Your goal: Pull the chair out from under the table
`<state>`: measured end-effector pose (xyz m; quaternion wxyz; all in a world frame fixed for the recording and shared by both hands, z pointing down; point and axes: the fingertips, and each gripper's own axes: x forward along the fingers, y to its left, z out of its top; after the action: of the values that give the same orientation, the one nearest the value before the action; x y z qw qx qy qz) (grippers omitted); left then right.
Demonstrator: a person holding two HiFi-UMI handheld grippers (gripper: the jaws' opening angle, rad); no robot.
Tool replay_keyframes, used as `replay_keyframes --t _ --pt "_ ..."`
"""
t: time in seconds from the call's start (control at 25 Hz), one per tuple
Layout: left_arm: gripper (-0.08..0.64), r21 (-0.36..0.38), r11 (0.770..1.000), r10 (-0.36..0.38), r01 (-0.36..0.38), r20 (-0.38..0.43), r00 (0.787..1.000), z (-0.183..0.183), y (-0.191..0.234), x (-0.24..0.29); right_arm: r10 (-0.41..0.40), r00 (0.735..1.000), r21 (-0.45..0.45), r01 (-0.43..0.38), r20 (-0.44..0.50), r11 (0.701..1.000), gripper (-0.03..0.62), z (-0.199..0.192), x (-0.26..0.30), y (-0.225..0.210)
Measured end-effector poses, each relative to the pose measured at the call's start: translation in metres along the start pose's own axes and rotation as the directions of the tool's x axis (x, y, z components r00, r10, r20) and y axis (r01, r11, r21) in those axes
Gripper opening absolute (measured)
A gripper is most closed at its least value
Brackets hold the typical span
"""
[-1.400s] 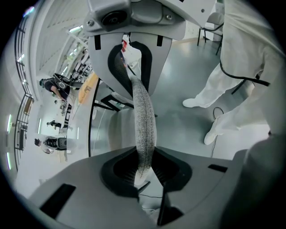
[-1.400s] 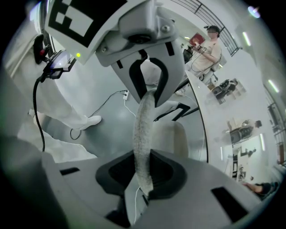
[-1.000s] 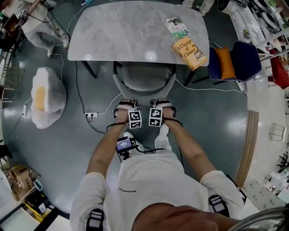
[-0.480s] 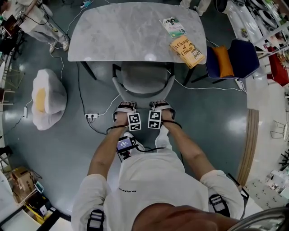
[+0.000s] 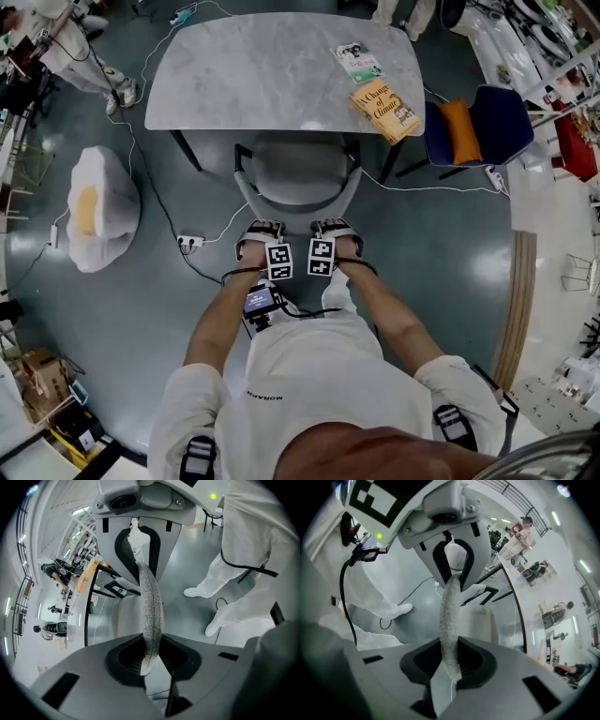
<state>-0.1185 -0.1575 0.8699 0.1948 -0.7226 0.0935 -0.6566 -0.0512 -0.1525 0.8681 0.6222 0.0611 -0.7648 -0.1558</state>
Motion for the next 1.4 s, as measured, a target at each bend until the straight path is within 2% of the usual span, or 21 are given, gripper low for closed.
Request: replay_keyframes --t 1.4 --pt "0.081 -0.071 0.995 -0.068 0.071 0.043 0.997 0.023 -0.081 -0.043 0.044 0.999 -0.017 -0.045 -0.005 0.999 0.086 0.009 -0.033 0.085"
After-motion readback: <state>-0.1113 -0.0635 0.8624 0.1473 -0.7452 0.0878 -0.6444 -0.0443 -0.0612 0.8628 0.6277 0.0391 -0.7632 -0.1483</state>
